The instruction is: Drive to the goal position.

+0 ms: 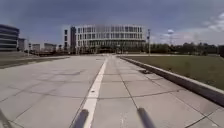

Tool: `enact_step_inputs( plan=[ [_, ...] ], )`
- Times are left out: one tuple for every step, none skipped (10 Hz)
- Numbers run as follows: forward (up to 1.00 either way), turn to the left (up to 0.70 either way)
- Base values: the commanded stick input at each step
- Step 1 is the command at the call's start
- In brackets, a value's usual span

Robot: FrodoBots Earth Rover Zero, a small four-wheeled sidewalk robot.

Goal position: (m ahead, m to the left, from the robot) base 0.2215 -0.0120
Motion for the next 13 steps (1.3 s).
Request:
enact_step_inputs(
  plan=[
    [0.07, 0.00],
    [0.07, 0.00],
    [0.07, 0.00],
    [0.07, 0.00],
    [0.07, 0.00],
    [0.07, 0.00],
    [0.07, 0.00],
    [0.06, 0.00],
    [0.06, 0.00],
    [0.07, 0.00],
    [0.07, 0.00],
    [0.07, 0.00],
    [0.07, 0.00]
  ],
)
